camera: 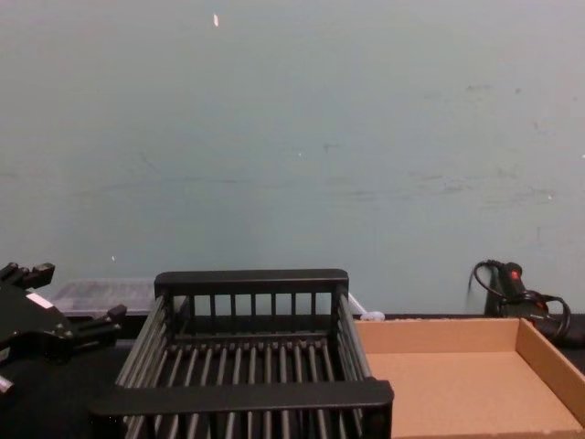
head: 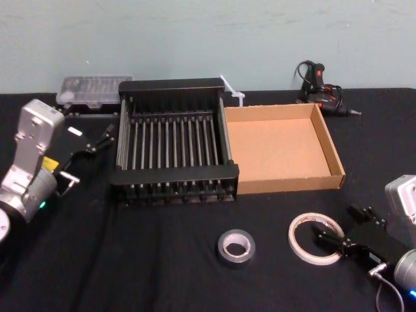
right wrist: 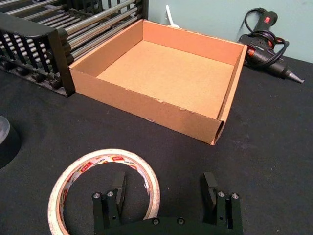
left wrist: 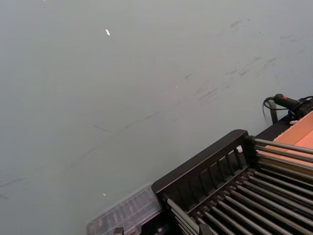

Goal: Pick up the white tape and place it into the black box , Pick up the silver tape and place it into the brown box.

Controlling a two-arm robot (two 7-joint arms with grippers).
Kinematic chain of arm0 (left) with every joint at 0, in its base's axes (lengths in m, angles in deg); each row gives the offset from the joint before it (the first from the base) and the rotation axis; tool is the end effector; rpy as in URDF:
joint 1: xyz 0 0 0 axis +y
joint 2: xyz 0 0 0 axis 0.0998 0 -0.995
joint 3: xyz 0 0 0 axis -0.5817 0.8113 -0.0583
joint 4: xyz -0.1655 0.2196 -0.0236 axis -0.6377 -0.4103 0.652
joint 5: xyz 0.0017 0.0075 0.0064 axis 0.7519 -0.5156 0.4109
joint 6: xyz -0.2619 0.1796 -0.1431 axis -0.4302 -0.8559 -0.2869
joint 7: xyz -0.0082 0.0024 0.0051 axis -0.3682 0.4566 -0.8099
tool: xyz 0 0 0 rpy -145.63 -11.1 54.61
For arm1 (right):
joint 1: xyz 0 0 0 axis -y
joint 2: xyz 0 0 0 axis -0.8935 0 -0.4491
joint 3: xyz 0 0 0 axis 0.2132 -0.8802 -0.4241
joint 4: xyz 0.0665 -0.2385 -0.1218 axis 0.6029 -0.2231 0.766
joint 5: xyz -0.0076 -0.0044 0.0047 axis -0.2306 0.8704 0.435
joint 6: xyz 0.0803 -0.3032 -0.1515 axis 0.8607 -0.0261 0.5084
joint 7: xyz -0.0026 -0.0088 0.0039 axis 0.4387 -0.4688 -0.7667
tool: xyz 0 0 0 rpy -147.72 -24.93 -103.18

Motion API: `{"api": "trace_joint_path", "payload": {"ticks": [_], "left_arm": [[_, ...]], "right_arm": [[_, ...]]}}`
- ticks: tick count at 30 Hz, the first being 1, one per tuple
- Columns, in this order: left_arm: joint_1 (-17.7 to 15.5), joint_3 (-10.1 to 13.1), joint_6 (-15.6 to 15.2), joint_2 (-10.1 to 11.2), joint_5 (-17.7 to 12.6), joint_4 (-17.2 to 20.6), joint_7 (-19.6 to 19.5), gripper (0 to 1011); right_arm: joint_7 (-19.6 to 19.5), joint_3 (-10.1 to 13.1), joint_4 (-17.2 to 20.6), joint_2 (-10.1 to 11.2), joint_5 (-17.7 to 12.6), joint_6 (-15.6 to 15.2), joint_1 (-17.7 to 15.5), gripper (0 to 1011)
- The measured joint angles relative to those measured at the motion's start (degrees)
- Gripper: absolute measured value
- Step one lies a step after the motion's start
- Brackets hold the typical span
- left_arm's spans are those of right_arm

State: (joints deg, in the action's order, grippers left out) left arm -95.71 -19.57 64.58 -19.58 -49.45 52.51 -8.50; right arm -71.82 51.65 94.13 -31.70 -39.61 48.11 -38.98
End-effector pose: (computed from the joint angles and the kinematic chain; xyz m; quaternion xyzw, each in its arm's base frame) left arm 0.3930 0.0642 -0.2983 0.1414 -0.1326 0.5799 0.7913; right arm 0.2996 -0.0690 -0.3238 -0.2001 0.0688 -0.5106 0.8334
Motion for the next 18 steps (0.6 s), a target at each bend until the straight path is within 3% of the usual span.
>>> {"api": "trace_joint_path", "payload": {"ticks": [9,18], "left_arm": [[0.0,0.0,0.0,0.0,0.0,0.0,0.0,1001],[0.0,0.0,0.0,0.0,0.0,0.0,0.0,1001]], "right_arm": [[-0.1,-0.1,0.0,0.1,0.0,0.0,0.0,964],[-0.2,-0.1,0.0,0.1,-0.1,0.0,0.0,731]]}}
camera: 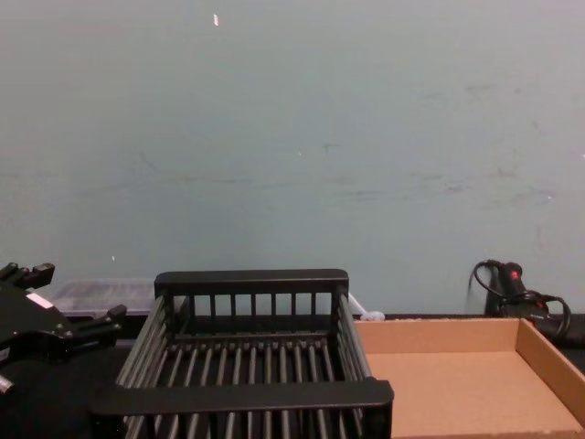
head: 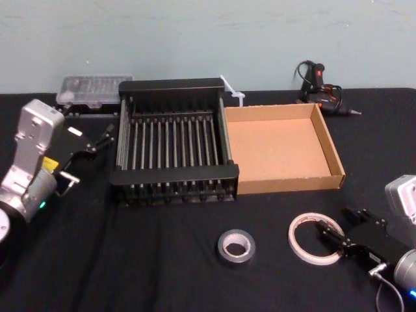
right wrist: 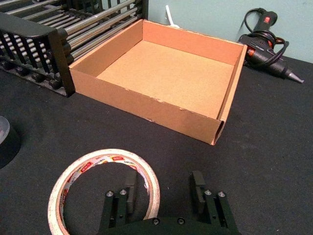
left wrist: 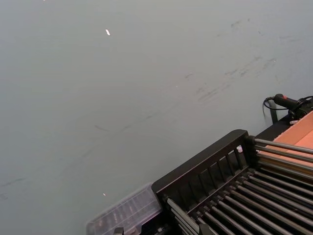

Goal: Pick up the white tape and place it into the black box , Pick up the silver tape and place it into the brown box.

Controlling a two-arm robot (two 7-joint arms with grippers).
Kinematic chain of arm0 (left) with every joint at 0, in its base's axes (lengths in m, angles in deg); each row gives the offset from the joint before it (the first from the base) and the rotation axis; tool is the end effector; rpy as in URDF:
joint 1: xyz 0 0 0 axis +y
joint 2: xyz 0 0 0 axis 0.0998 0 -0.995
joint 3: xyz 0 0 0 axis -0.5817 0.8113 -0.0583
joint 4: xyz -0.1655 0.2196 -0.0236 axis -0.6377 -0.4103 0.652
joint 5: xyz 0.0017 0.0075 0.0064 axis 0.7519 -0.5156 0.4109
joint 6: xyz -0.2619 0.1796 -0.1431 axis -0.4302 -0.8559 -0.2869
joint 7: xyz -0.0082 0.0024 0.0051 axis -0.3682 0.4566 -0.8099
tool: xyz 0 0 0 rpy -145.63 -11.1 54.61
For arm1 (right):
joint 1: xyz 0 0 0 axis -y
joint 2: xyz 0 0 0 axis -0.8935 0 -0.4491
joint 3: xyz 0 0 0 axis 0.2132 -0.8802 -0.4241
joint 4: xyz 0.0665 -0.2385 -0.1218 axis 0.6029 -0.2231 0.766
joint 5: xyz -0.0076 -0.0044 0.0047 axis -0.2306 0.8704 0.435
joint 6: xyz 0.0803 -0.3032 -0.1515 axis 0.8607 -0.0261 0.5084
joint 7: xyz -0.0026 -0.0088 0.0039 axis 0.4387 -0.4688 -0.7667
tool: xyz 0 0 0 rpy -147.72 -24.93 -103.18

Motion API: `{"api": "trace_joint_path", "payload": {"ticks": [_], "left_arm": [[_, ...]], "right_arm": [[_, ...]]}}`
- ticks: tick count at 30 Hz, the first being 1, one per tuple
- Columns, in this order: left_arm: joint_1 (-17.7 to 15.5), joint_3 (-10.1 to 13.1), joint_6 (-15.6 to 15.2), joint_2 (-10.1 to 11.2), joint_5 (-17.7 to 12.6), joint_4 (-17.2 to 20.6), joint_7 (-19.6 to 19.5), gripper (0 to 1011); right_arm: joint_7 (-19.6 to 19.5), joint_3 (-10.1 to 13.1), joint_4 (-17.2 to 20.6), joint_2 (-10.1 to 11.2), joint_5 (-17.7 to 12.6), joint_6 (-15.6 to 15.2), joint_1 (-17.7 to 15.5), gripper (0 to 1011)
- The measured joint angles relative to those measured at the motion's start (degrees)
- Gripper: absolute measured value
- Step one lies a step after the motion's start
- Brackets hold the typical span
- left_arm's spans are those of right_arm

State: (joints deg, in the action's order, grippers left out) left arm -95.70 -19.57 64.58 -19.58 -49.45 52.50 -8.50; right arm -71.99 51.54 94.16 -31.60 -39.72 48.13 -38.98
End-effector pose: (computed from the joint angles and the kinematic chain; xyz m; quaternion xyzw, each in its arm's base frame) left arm 0.3930 0.0642 -0.2985 0.1415 -0.1325 0.5800 0.7912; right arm 0.2995 -0.0688 -0.3238 -0.2002 0.0687 -0.5109 0.8332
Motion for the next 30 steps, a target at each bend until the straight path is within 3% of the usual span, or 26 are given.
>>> {"api": "trace_joint_path", "payload": {"ticks": [12,15,20,30], "left_arm": [[0.0,0.0,0.0,0.0,0.0,0.0,0.0,1001],[0.0,0.0,0.0,0.0,0.0,0.0,0.0,1001],[0.0,0.0,0.0,0.0,0.0,0.0,0.0,1001],[0.0,0.0,0.0,0.0,0.0,0.0,0.0,1001]], "right_arm": [[-0.1,0.0,0.0,0.0,-0.1,0.0,0.0,360],[-0.1,0.0,0.0,0.0,-0.1,0.0,0.0,222],[-0.1,0.0,0.0,0.0,-0.1,0.1,0.0,106],[0.4,0.3,0.0,-0.3,0.1,0.2,0.0,99]]}}
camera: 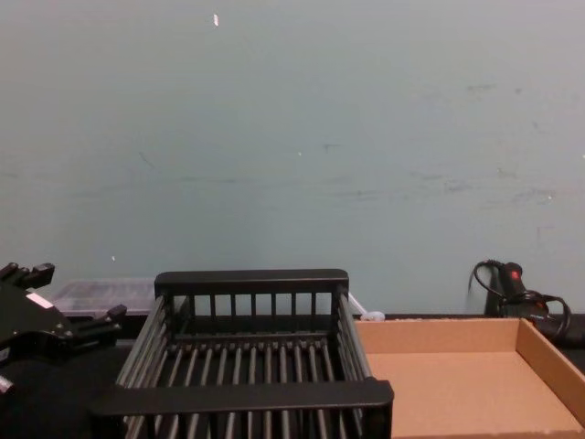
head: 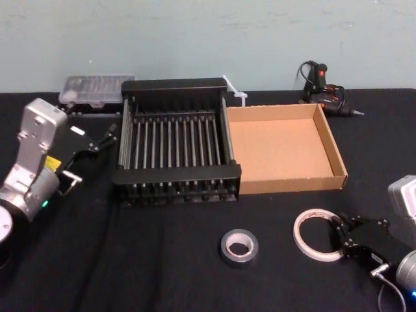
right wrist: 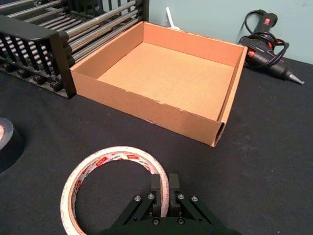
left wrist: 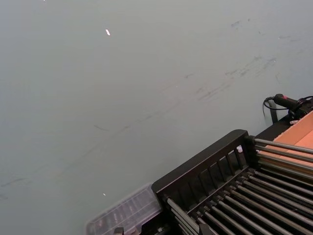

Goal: Pick up the white tape and place it into the black box , Pick up the silver tape and place it into the brown box.

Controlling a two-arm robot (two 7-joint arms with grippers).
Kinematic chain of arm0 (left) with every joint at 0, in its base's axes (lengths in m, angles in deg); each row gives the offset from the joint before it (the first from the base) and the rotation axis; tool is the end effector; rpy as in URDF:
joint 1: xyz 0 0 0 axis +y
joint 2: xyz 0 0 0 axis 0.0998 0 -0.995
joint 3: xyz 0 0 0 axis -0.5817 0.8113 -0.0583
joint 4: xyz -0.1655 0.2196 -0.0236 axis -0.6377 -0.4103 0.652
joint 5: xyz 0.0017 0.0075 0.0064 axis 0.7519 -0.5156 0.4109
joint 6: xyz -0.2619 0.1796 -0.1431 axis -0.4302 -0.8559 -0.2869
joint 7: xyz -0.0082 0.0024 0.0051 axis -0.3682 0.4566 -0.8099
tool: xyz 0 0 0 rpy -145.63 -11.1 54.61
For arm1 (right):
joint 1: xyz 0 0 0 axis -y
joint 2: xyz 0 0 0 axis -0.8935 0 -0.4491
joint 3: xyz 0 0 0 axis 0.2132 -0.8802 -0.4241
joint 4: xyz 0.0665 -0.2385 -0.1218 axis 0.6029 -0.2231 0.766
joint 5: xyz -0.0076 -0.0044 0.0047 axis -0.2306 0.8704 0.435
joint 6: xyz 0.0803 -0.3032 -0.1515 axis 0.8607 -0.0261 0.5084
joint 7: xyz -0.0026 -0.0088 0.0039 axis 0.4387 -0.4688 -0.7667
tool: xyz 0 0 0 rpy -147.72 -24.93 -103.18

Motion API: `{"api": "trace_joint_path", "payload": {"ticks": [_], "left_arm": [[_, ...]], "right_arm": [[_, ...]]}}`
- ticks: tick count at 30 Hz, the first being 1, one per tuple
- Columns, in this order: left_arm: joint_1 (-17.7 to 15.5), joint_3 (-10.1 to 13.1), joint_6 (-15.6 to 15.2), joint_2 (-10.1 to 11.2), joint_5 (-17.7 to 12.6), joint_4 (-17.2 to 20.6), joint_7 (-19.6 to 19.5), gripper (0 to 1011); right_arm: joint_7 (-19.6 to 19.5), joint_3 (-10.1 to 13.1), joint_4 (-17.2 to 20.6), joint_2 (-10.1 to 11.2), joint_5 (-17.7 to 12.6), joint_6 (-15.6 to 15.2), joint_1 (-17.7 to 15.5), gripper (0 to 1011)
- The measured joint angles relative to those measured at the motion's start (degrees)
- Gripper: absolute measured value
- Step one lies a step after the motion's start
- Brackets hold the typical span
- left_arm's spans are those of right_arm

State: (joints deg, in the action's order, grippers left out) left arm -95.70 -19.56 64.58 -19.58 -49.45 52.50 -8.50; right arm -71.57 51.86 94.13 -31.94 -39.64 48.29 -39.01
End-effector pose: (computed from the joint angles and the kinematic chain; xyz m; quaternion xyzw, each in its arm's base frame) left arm 0.3930 0.0642 -0.2985 0.1415 -0.1325 0.5799 0.7913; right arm 0.2998 -0.0691 -0.3236 -0.1969 0.0690 -0.5105 0.8342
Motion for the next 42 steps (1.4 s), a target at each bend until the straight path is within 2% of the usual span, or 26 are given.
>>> {"api": "trace_joint_path", "payload": {"ticks": [4,12,24,35,42], "left_arm": [[0.0,0.0,0.0,0.0,0.0,0.0,0.0,1001],[0.0,0.0,0.0,0.0,0.0,0.0,0.0,1001],[0.0,0.0,0.0,0.0,0.0,0.0,0.0,1001],[0.0,0.0,0.0,0.0,0.0,0.0,0.0,1001],[0.0,0.0,0.0,0.0,0.0,0.0,0.0,1001]], "right_arm": [[0.9,0.5,0.0,-0.3,0.4,0.5,-0.2,99],[2.8,1.9,1.3,-0.6,0.8,4.2,-1.4,99],[4.4,4.2,4.1,-1.3,-1.0,9.0,-4.0,99],[4.7,6.2,4.8,-2.3,-3.4,11.3,-4.7,99],[3.8,6.6,4.5,-3.0,-3.4,11.4,-3.4,99]]}}
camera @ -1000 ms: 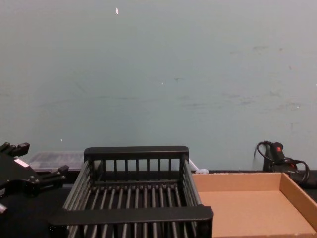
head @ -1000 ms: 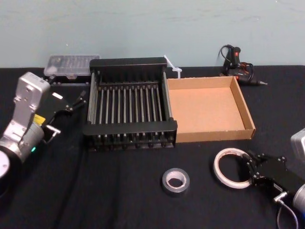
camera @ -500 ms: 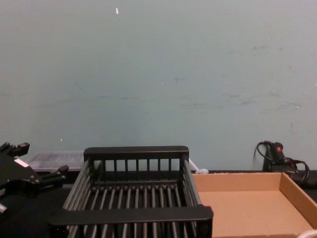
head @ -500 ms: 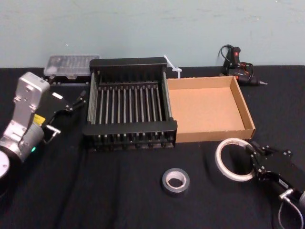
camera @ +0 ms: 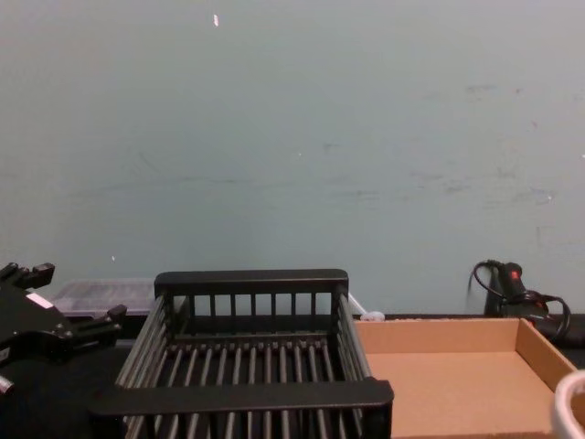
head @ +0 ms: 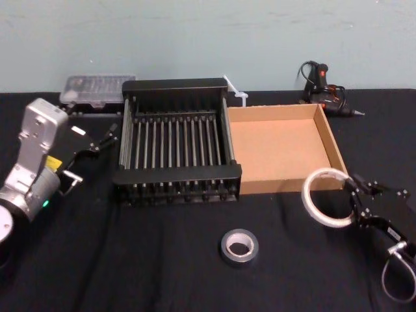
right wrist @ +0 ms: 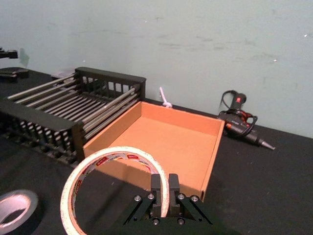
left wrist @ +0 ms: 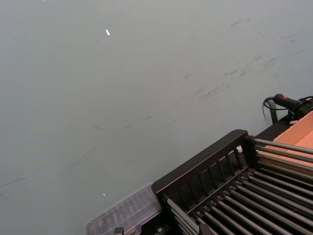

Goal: Pick up the white tape and place it into the black box , Pick up the silver tape and place it into the brown box.

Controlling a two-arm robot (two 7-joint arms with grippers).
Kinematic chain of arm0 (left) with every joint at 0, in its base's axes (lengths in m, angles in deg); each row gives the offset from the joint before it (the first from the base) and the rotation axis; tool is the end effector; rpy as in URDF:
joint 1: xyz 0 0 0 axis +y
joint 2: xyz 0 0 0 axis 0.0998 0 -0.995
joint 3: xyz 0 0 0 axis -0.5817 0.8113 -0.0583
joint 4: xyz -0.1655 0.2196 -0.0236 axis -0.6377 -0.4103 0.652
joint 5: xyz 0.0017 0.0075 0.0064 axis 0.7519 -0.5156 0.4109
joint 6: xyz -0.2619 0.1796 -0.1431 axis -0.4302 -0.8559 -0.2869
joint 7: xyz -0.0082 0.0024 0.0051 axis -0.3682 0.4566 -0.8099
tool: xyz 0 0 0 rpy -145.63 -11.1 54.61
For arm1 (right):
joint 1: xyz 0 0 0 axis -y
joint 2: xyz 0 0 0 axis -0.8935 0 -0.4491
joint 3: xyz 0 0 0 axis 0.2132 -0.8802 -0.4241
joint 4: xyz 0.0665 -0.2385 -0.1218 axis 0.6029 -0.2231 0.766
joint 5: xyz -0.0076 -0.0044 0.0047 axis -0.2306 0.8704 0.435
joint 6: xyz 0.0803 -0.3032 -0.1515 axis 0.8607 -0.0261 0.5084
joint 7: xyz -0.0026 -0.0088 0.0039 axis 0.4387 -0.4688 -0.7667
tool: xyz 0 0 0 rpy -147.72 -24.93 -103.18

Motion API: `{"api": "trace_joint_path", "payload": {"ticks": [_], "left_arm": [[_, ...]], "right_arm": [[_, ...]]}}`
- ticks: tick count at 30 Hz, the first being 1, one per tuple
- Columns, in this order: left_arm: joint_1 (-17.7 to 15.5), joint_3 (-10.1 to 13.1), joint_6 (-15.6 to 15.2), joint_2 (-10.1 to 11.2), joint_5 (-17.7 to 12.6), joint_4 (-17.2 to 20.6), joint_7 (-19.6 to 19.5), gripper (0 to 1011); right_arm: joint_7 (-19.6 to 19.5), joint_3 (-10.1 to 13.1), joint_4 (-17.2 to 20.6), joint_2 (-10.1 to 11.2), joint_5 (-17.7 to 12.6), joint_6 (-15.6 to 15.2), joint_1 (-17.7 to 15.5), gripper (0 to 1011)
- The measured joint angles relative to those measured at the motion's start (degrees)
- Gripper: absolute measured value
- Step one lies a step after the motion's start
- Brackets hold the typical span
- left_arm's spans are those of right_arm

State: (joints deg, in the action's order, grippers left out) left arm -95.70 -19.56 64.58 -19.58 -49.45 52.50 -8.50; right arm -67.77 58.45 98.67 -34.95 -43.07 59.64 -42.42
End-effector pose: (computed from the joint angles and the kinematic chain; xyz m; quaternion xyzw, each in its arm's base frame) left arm 0.3930 0.0642 -0.2985 0.1415 -0.1325 0.5799 0.7913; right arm 0.2935 -0.0804 -0.3002 -0.0713 0.0096 -0.5211 0.8504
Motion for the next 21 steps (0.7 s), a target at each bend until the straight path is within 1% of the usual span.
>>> {"api": "trace_joint_path", "payload": {"ticks": [8,11,12,15,16,21], "left_arm": [[0.0,0.0,0.0,0.0,0.0,0.0,0.0,1001],[0.0,0.0,0.0,0.0,0.0,0.0,0.0,1001],[0.0,0.0,0.0,0.0,0.0,0.0,0.0,1001],[0.0,0.0,0.0,0.0,0.0,0.0,0.0,1001],[0.0,0.0,0.0,0.0,0.0,0.0,0.0,1001],[0.0,0.0,0.0,0.0,0.0,0.0,0.0,1001]], "right_arm": [[-0.6,-0.5,-0.9,-0.8,0.5,-1.7,3.4,99],[-0.2,-1.2,-1.8,-1.0,0.2,-2.6,5.4,99],[-0.2,-1.2,-1.8,-1.0,0.2,-2.6,5.4,99],[0.1,-2.2,-2.7,-1.3,0.2,-3.5,7.5,99],[0.1,-2.2,-2.7,-1.3,0.2,-3.5,7.5,99],[0.2,-3.5,-4.0,-1.7,0.2,-4.1,9.9,99]]}}
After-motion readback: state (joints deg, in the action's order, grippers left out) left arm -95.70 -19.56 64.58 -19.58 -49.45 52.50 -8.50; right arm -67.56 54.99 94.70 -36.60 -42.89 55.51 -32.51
